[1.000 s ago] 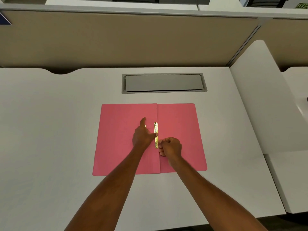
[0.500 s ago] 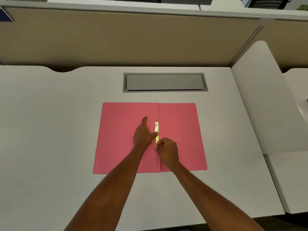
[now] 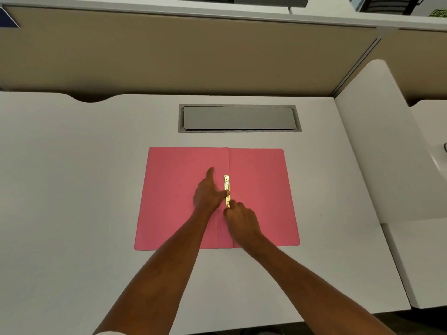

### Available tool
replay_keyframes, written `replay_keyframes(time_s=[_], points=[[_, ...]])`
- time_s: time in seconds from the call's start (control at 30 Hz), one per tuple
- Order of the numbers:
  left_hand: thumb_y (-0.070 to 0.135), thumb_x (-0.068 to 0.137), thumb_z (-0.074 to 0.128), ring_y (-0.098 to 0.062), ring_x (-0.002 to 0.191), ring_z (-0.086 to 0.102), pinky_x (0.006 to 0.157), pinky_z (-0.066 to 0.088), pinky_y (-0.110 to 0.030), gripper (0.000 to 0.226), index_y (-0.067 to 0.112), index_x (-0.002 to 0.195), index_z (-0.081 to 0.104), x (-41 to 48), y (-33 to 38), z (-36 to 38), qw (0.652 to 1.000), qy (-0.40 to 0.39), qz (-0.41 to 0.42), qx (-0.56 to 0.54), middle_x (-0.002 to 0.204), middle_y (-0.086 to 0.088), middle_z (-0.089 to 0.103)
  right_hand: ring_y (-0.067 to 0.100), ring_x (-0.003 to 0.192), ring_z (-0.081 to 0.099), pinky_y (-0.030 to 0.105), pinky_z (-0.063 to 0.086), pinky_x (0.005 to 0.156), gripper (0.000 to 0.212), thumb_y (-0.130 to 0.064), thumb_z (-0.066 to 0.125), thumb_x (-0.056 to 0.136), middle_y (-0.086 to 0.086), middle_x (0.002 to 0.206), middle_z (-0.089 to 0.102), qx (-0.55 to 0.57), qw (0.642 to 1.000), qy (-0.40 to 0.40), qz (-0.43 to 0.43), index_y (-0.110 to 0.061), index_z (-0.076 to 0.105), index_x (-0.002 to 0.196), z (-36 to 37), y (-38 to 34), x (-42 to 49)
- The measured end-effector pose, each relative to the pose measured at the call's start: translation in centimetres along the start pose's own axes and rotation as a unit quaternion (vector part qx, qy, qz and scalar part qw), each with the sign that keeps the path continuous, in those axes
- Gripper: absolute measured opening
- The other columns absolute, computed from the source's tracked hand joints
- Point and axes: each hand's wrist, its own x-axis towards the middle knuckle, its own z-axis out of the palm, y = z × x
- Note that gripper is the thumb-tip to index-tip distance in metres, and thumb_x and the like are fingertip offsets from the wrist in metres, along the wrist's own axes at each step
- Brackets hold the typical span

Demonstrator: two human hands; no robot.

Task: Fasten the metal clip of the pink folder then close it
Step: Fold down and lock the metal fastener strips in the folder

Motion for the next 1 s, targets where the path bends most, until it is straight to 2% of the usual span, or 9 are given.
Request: replay_keyframes(time_s=[0.1, 0.2, 0.33, 0.43, 0.57, 0.67, 0.73, 0.9, 1.0], points=[[0.031, 0.084, 0.091, -0.037, 0.116, 0.071, 0.1, 0.061, -0.051, 0.102, 0.023, 0.166, 0.03, 0.0, 0.0, 0.0, 1.0, -0.001, 0.001, 0.004, 0.131, -0.016, 0.072, 0.028, 0.101, 0.073, 0.035, 0.061, 0.087, 0.031, -0.017, 0.059, 0.108, 0.011, 0.121, 0.072, 0.055, 0.998, 0.002, 0.025, -0.01, 0.07, 0.135, 0.1, 1.7, -0.3], [0.032, 0.084, 0.091, -0.038, 0.116, 0.071, 0.101, 0.061, -0.052, 0.103, 0.024, 0.166, 0.03, 0.1, 0.1, 0.0, 1.0, -0.003, -0.002, 0.009, 0.133, -0.016, 0.072, 0.027, 0.098, 0.073, 0.033, 0.058, 0.085, 0.03, -0.022, 0.057, 0.109, 0.009, 0.116, 0.072, 0.098, 0.994, -0.003, 0.04, -0.017, 0.075, 0.132, 0.0, 2.5, -0.5], [0.034, 0.083, 0.091, -0.038, 0.112, 0.071, 0.099, 0.062, -0.052, 0.104, 0.025, 0.166, 0.029, 0.1, -0.1, -0.1, 1.0, -0.006, -0.003, 0.009, 0.128, -0.016, 0.073, 0.026, 0.099, 0.073, 0.027, 0.053, 0.084, 0.029, -0.017, 0.06, 0.107, 0.01, 0.117, 0.075, 0.145, 0.988, -0.008, 0.061, -0.017, 0.076, 0.131, 0.2, 2.1, -0.2], [0.034, 0.083, 0.091, -0.037, 0.109, 0.072, 0.098, 0.062, -0.052, 0.104, 0.025, 0.166, 0.029, 0.1, -0.1, -0.2, 1.0, -0.009, -0.004, 0.009, 0.124, -0.017, 0.073, 0.027, 0.097, 0.072, 0.027, 0.054, 0.084, 0.028, -0.015, 0.06, 0.107, 0.011, 0.114, 0.076, 0.167, 0.983, -0.006, 0.078, -0.015, 0.077, 0.129, 0.7, 1.8, -0.6], [0.034, 0.083, 0.091, -0.038, 0.11, 0.072, 0.097, 0.061, -0.054, 0.104, 0.025, 0.166, 0.029, 0.1, 0.0, -0.2, 1.0, -0.01, -0.003, 0.008, 0.123, -0.018, 0.073, 0.027, 0.094, 0.074, 0.033, 0.062, 0.088, 0.027, -0.019, 0.057, 0.108, 0.011, 0.115, 0.076, 0.189, 0.978, -0.002, 0.091, -0.011, 0.08, 0.122, 1.2, 0.7, -1.6], [0.034, 0.083, 0.092, -0.037, 0.109, 0.072, 0.096, 0.062, -0.052, 0.104, 0.025, 0.165, 0.029, 0.1, 0.0, -0.2, 1.0, -0.008, -0.002, 0.005, 0.124, -0.017, 0.074, 0.023, 0.086, 0.073, 0.036, 0.063, 0.083, 0.024, -0.026, 0.063, 0.104, 0.008, 0.105, 0.078, 0.222, 0.97, -0.004, 0.096, -0.011, 0.082, 0.102, 1.5, 0.0, -2.2], [0.034, 0.083, 0.092, -0.037, 0.108, 0.072, 0.093, 0.063, -0.049, 0.104, 0.024, 0.165, 0.03, 0.1, 0.0, -0.2, 1.0, -0.004, 0.0, 0.003, 0.125, -0.017, 0.074, 0.019, 0.083, 0.073, 0.036, 0.063, 0.083, 0.023, -0.03, 0.068, 0.101, 0.005, 0.098, 0.079, 0.254, 0.962, -0.005, 0.099, -0.012, 0.083, 0.097, 1.7, -0.1, -2.5], [0.034, 0.083, 0.091, -0.037, 0.108, 0.072, 0.096, 0.062, -0.052, 0.104, 0.025, 0.165, 0.029, 0.0, -0.2, 0.0, 1.0, -0.004, -0.001, 0.007, 0.124, -0.016, 0.074, 0.016, 0.077, 0.069, 0.038, 0.06, 0.077, 0.017, -0.026, 0.072, 0.098, 0.004, 0.091, 0.077, 0.301, 0.945, 0.015, 0.124, -0.014, 0.082, 0.091, 0.8, 1.4, -1.4], [0.035, 0.083, 0.09, -0.038, 0.109, 0.071, 0.098, 0.061, -0.054, 0.103, 0.026, 0.166, 0.029, 0.1, -0.3, 0.0, 1.0, -0.007, -0.002, 0.005, 0.123, -0.017, 0.073, 0.027, 0.084, 0.071, 0.046, 0.06, 0.077, 0.015, -0.018, 0.068, 0.1, 0.008, 0.096, 0.076, 0.278, 0.953, 0.039, 0.116, -0.016, 0.082, 0.103, -0.8, 2.7, 0.7]])
